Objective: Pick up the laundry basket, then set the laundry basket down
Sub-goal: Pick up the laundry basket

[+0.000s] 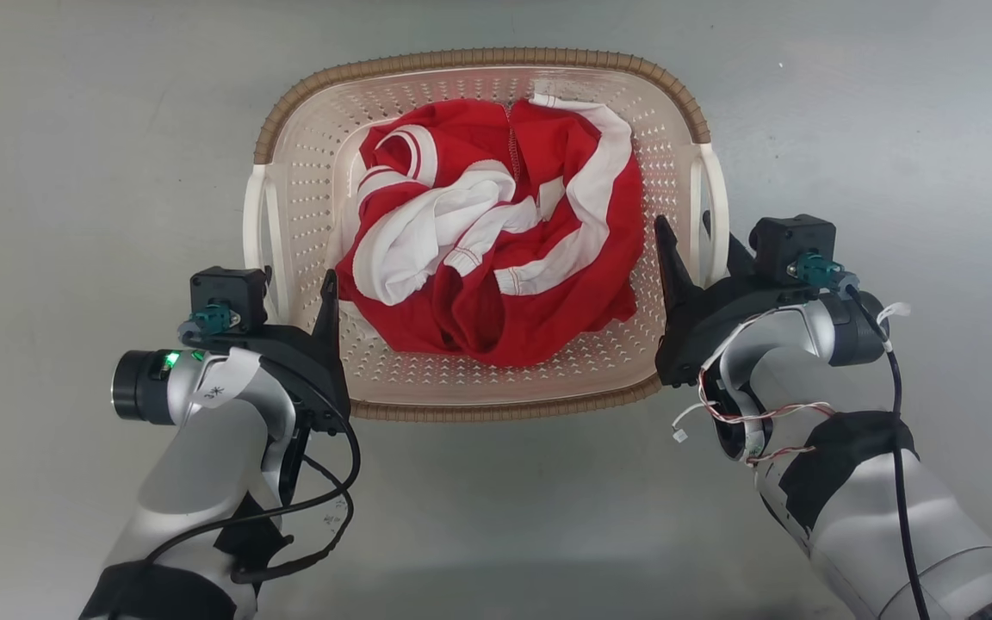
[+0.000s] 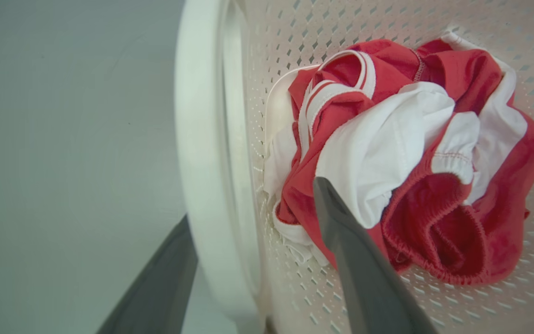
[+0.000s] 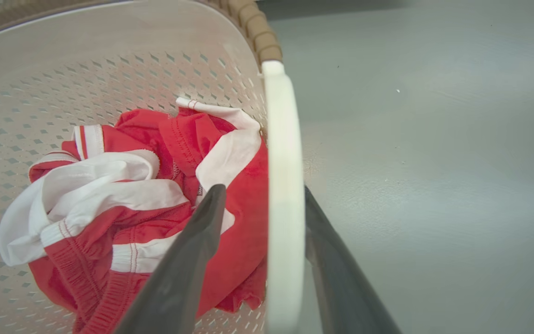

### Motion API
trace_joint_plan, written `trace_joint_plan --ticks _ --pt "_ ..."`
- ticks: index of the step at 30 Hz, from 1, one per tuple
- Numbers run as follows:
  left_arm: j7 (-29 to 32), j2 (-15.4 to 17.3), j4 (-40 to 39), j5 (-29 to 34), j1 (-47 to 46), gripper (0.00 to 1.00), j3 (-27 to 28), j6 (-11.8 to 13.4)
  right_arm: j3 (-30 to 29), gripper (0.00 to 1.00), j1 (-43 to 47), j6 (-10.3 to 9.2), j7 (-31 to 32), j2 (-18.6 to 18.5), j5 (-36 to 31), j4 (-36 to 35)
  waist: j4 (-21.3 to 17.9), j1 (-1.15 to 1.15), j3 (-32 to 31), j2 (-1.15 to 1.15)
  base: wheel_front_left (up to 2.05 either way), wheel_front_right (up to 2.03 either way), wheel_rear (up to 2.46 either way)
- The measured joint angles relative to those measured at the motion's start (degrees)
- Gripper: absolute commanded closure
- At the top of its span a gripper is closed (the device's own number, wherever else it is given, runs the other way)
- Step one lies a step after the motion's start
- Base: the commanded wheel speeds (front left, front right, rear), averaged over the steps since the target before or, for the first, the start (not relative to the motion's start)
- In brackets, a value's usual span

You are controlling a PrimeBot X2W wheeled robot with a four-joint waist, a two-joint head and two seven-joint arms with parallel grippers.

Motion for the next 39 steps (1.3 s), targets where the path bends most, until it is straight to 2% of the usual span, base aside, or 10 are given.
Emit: trace_joint_plan --ticks 2,4,5,7,9,10,11,12,25,39 --pt "0.0 0.0 0.1 -0.4 -0.2 0.0 -0.3 0.0 0.5 0.33 -0.6 -0.04 0.1 0.0 0.3 0.0 0.0 0.0 0.1 0.0 0.0 0.0 0.0" --pt "0.3 0.0 0.1 -0.4 -0.6 0.13 -0.7 0.0 1.0 0.4 -0.9 -0.18 0.3 0.0 0.7 0.0 0.0 0.0 0.2 0.0 0.0 0.0 0.0" --pt "0.3 0.0 0.1 -0.6 -0.8 0.23 -1.0 0.0 1.2 0.5 -0.9 -0.33 0.3 0.0 0.9 0.0 0.0 0.0 0.2 0.0 0.0 0.0 0.0" --pt "0.4 0.1 0.1 -0.9 -0.9 0.53 -1.3 0.1 1.6 0.57 -1.1 -0.47 0.4 -0.2 1.2 0.3 0.0 0.0 0.2 0.0 0.0 0.0 0.0" --pt "0.4 0.5 0.1 -1.2 -0.9 0.66 -1.6 0.2 2.0 0.71 -1.4 -0.55 0.4 -0.3 1.6 0.6 -0.1 0.0 0.3 0.0 0.0 0.0 0.0" --pt "0.4 0.6 0.1 -1.4 -0.9 0.76 -1.7 0.5 2.1 0.79 -1.6 -0.55 0.5 -0.4 1.9 0.7 -0.1 0.0 0.3 0.0 0.0 0.0 0.0" --pt "0.4 0.7 0.2 -1.4 -0.9 0.93 -1.8 0.5 2.3 0.91 -1.7 -0.58 0.5 -0.5 2.3 0.8 -0.1 0.0 0.3 0.0 0.0 0.0 0.0" --pt "0.4 0.8 0.2 -1.6 -0.9 1.0 -1.9 0.5 2.5 1.0 -1.8 -0.76 0.5 -0.7 2.6 0.9 -0.1 0.0 0.3 0.0 0.0 0.0 0.0" --pt "0.7 0.8 1.4 -3.6 -0.6 1.0 -4.5 0.6 5.6 1.0 -1.5 -1.07 1.0 -0.8 5.2 1.8 -0.3 0.0 -1.7 0.0 0.0 0.0 0.0" --pt "1.6 0.7 2.1 -5.3 3.8 1.0 -8.1 1.0 9.0 1.0 3.3 -1.46 1.5 -0.8 9.0 2.8 -0.7 0.0 -7.9 0.0 0.0 0.0 0.0"
